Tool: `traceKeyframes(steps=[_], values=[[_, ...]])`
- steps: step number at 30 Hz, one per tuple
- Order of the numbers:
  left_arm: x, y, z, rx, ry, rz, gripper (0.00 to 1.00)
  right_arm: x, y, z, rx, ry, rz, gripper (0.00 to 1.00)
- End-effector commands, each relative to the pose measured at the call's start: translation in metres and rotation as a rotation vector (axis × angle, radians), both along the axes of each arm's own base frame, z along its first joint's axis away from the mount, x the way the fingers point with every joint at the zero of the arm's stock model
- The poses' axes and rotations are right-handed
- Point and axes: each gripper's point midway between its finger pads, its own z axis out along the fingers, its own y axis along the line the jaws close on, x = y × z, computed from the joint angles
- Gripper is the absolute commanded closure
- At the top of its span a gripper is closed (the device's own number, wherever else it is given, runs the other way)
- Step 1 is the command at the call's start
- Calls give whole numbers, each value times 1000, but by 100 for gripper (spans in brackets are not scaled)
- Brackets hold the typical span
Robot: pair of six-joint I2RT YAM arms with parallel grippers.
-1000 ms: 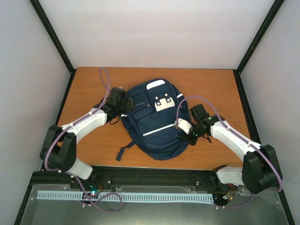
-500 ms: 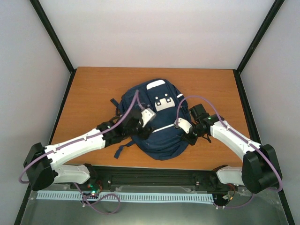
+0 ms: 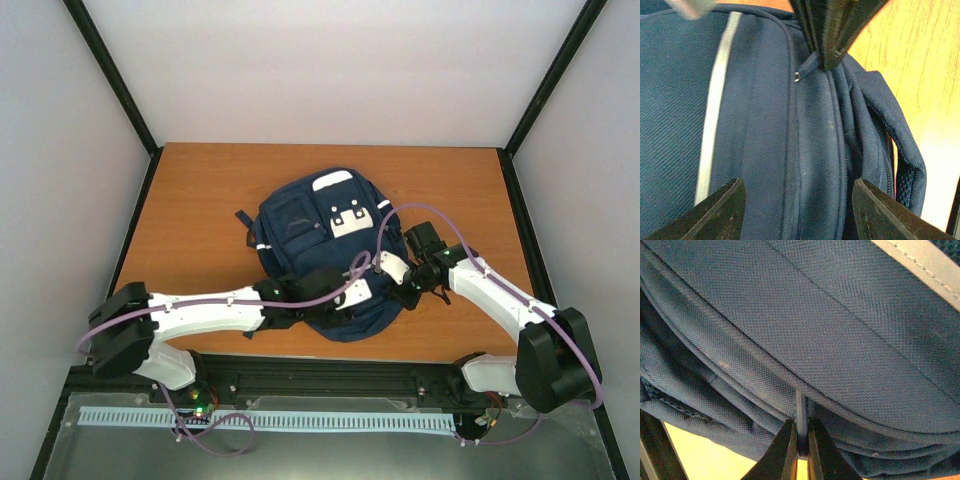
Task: Pack the student bag
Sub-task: Adjust the student bag at the center of the board.
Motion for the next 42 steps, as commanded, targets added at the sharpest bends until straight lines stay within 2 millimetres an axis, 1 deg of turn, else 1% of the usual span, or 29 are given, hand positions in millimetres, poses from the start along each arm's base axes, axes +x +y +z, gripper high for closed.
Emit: traceKeyframes(steps=[1,6,8,11,13,15,18,22,24,29,33,39,42], values=[[8,-29,23,-21,-147,-38,42,14,0,6,10,-46,-29,97],[24,-30,17,3,-224,18,49,14,0,7,13,-47,-28,97],[26,-32,13,16,-236,11,52,14,0,7,14,-46,-30,97],[27,-35,9,20,-243,0,53,14,0,7,16,-43,-32,97],[27,-38,5,29,-247,-9,57,14,-1,7,17,-42,-33,97],[30,-39,1,47,-257,-8,63,14,-1,6,16,-39,-34,97],[34,-39,0,56,-273,8,73,16,-4,6,10,-42,-44,97],[32,-38,2,51,-270,2,89,17,-15,7,15,-28,-71,97],[31,-35,1,57,-264,2,93,18,-21,6,12,-20,-83,97],[29,-24,5,49,-252,27,97,22,-37,5,-18,-29,-97,97],[22,-15,9,35,-221,33,97,33,-51,7,-42,-42,-122,97],[10,-1,12,27,-176,28,98,52,-61,10,-70,-58,-131,97],[3,6,7,38,-142,18,98,59,-62,10,-71,-60,-134,97]])
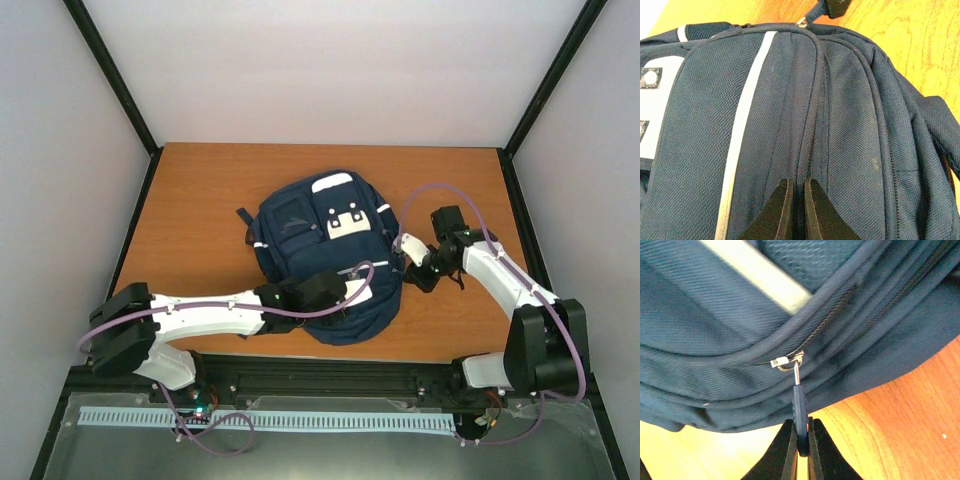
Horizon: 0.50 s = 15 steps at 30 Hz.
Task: Pack the student bag
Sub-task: Adjust the student bag at the center of the board.
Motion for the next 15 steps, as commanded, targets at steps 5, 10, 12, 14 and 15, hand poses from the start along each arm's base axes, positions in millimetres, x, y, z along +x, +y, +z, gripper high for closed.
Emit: traceKeyframes(steps=[5,10,12,14,15], values=[[-24,15,8,-38,69,-20,98,37,-11,6,-51,-57,-38,97],[-31,12,10,-54,75,-51,98,61,-7,9,-36,-77,-68,97],[-31,12,9,-53,73,-56,98,72,-5,10,-25,-79,-81,97],[-31,10,9,-54,72,-60,98,84,-1,14,-8,-83,-92,97],[-32,10,9,-56,72,-62,98,88,1,14,0,-80,-97,97]])
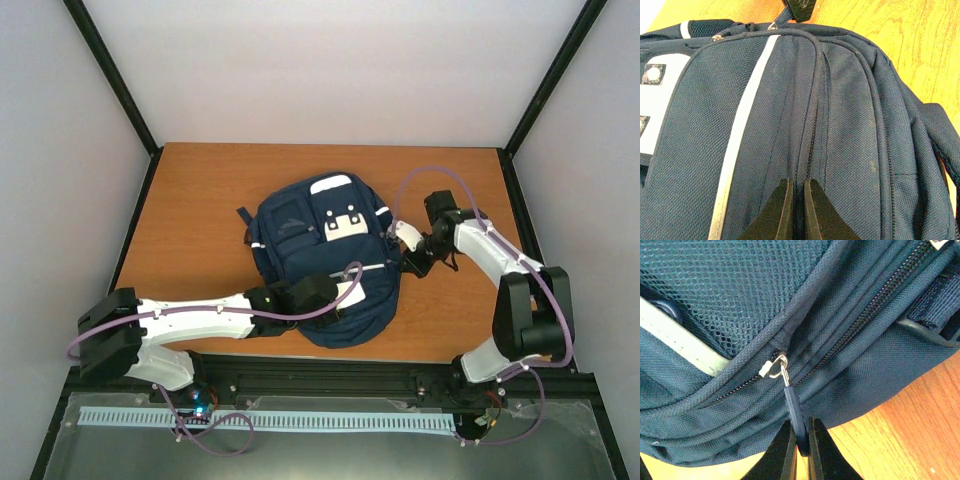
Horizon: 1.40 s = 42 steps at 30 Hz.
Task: Pack the student bag
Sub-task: Adjust the student bag at the center of the board, then reset both arms
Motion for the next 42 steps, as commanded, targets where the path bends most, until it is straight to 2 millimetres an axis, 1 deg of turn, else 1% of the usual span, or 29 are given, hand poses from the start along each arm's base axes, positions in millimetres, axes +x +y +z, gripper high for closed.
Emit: traceKeyframes(steps=[1,6,9,11,13,14,15,17,20,22,23,25,26,27,28,29,30,31,33,36,39,40,41,42], values=[[-18,-3,7,-25,31,-49,98,60,-9,12,-23,-130,-106,97],[-19,-1,8,-31,29,-48,99,79,-5,8,-13,-121,-135,97],[-18,0,8,-30,32,-39,98,83,-3,7,0,-112,-144,97],[-14,2,9,-26,22,-7,90,81,0,12,17,-113,-145,97],[-8,5,12,-23,8,31,81,78,0,20,25,-126,-146,95],[-4,7,13,-20,0,59,76,76,0,25,29,-132,-145,91],[-2,7,16,-23,-4,74,71,73,0,31,33,-140,-146,86],[0,8,21,-27,-4,95,63,66,0,46,45,-164,-145,78],[4,9,32,-26,6,138,59,57,-1,72,62,-215,-142,65],[8,13,42,-23,0,174,56,52,-2,88,71,-250,-149,53],[11,15,48,-23,-8,190,53,50,-2,97,75,-267,-153,49],[17,21,65,-41,-38,230,45,48,-3,115,84,-307,-163,44],[21,26,73,-52,-53,254,39,48,-4,124,88,-330,-173,40],[25,32,84,-70,-70,285,32,48,-5,133,93,-350,-182,33],[30,38,95,-93,-83,313,25,50,-6,142,97,-376,-194,22],[34,45,107,-122,-95,343,13,51,-7,152,100,-403,-208,3],[40,54,120,-153,-105,386,2,52,-8,164,106,-436,-220,0],[47,65,134,-199,-112,438,0,54,-10,174,110,-466,-238,0],[61,94,158,-276,-116,563,0,60,-14,197,120,-528,-279,0],[78,131,182,-323,-135,709,0,68,-21,234,131,-624,-338,0],[87,158,201,-317,-189,801,0,80,-33,269,152,-716,-466,0],[88,166,203,-316,-206,818,0,84,-36,274,179,-721,-516,0],[89,171,204,-320,-216,824,0,86,-37,273,199,-709,-553,0],[90,176,203,-331,-221,833,0,87,-36,267,218,-680,-582,0]])
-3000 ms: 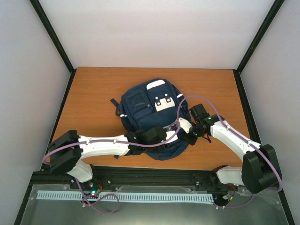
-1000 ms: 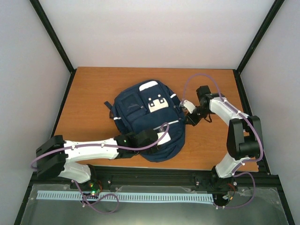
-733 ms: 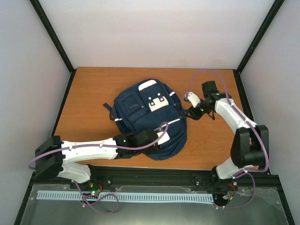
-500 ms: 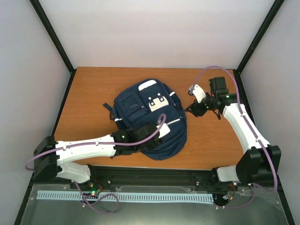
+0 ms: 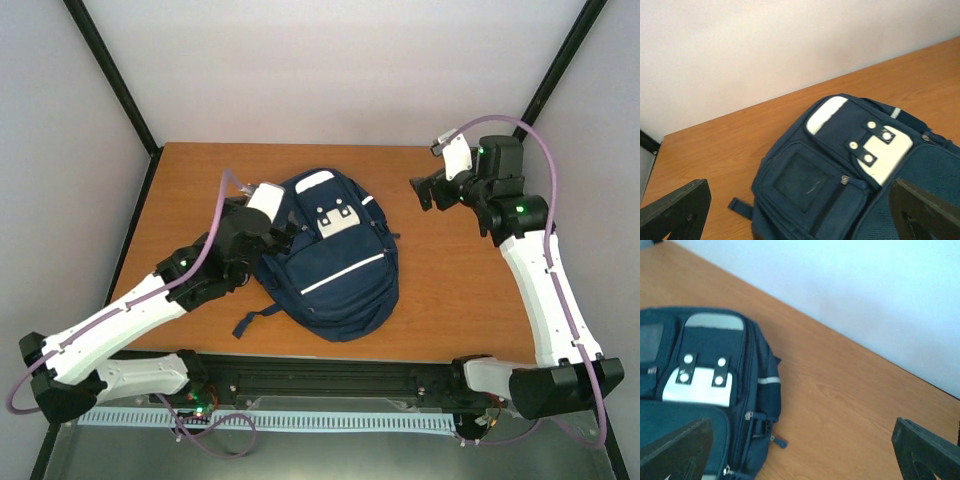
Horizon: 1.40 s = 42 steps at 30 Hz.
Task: Pack the student bag
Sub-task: Reset both arms
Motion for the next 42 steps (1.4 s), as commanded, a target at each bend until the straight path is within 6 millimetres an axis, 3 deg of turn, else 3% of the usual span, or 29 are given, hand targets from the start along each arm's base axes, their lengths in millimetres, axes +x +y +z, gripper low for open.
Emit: traceKeyframes(steps=[1,4,6,10,14,19,24,29,32,42], values=[[3,38,0,3,-18,109,0,11,-9,11,142,-2,-152,0],[10,58,-18,-53,-9,149,0,13,-12,-16,180,35,-205,0],[15,71,-37,-90,30,173,0,13,-28,-20,187,-24,-299,0],[16,84,-45,-197,-12,222,0,3,-42,-31,180,-125,-351,0],[18,92,-53,-188,-4,253,0,-14,-42,-51,203,-174,-330,0],[23,80,-67,-167,71,224,0,-32,-51,-74,208,-196,-334,0],[29,82,-71,-159,99,240,0,-26,-64,-70,233,-187,-407,0],[30,111,-77,-136,53,412,0,-27,-62,-69,249,-174,-402,0],[32,113,-81,-86,95,440,0,-27,-57,-70,256,-161,-375,0],[34,96,-75,-66,84,310,0,-28,-58,-71,247,-163,-376,0]])
